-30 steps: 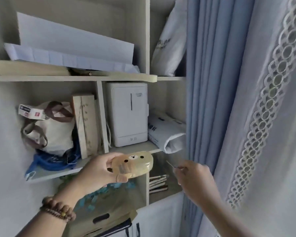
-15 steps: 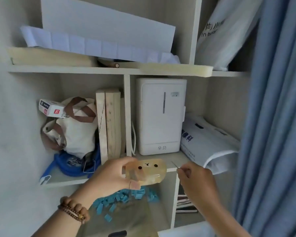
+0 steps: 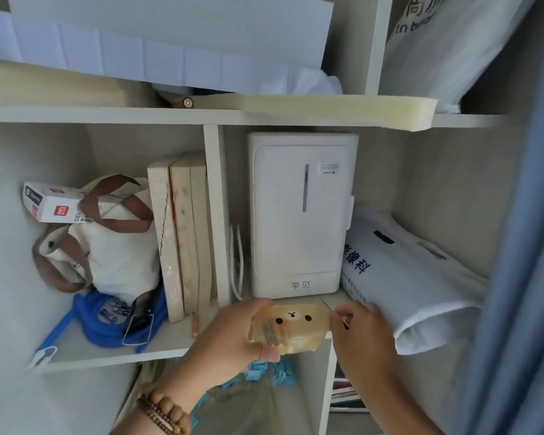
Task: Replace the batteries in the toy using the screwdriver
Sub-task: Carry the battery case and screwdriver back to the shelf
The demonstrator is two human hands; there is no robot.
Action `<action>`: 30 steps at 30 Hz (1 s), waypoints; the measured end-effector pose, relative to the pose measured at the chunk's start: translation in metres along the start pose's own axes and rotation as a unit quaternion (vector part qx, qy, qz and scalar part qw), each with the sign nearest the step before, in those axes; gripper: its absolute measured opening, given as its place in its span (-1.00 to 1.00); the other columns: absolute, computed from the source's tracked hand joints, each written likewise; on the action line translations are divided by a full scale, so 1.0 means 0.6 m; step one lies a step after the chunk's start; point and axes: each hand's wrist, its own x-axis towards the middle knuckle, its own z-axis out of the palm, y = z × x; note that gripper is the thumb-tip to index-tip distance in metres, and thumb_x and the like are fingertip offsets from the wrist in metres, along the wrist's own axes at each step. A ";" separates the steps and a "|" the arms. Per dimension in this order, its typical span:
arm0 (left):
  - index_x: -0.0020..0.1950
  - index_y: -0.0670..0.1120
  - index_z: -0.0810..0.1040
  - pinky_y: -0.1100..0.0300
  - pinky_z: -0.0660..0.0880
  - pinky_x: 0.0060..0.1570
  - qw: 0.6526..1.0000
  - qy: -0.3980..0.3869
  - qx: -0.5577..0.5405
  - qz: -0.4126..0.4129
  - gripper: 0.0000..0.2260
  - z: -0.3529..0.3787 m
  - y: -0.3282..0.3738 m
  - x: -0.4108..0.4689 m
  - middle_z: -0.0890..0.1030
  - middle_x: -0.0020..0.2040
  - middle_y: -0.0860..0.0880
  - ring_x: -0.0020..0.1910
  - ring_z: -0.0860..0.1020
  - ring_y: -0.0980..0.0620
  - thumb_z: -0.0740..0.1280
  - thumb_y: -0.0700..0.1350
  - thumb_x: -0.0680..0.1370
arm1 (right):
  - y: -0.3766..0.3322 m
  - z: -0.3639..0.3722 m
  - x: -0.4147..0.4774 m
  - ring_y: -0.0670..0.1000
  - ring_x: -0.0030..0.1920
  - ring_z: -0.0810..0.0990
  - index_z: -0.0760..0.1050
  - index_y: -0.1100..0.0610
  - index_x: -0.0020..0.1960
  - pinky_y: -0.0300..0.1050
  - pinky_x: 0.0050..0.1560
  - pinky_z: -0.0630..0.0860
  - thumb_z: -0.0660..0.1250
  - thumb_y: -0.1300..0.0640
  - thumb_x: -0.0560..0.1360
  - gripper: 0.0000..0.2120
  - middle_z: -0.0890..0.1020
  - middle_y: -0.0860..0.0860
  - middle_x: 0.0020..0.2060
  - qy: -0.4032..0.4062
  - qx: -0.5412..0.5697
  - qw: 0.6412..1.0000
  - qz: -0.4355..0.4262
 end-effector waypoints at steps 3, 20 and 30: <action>0.49 0.13 0.34 0.13 0.68 -0.26 0.998 -0.012 -0.032 -0.044 -0.25 0.012 0.011 0.016 0.40 0.28 0.17 0.07 0.52 0.11 0.57 -0.21 0.40 | 0.009 0.012 0.024 0.05 -0.07 0.61 0.62 0.07 -0.04 -0.07 -0.04 0.52 0.28 0.04 0.59 -0.83 0.63 0.02 -0.07 -0.011 -0.043 0.999 -0.018; 0.62 0.00 -0.05 0.11 0.33 0.46 0.992 -0.011 0.092 -0.085 -0.24 0.040 0.011 0.051 0.02 0.61 0.07 0.56 0.18 -0.01 0.36 -0.21 0.58 | 0.031 0.031 0.051 0.00 0.04 0.63 0.57 0.01 -0.01 -0.10 -0.04 0.54 0.23 -0.09 0.60 -0.78 0.65 -0.06 -0.02 -0.039 -0.126 0.990 -0.048; 0.63 0.04 -0.18 0.09 0.17 0.54 0.986 -0.026 0.115 -0.115 -0.14 0.042 0.007 0.058 -0.17 0.64 0.09 0.62 -0.05 0.01 0.36 -0.29 0.57 | 0.030 0.024 0.051 -0.04 0.08 0.63 0.59 0.00 0.08 -0.18 0.02 0.52 0.23 -0.12 0.60 -0.75 0.64 -0.07 0.04 -0.040 -0.127 0.989 -0.071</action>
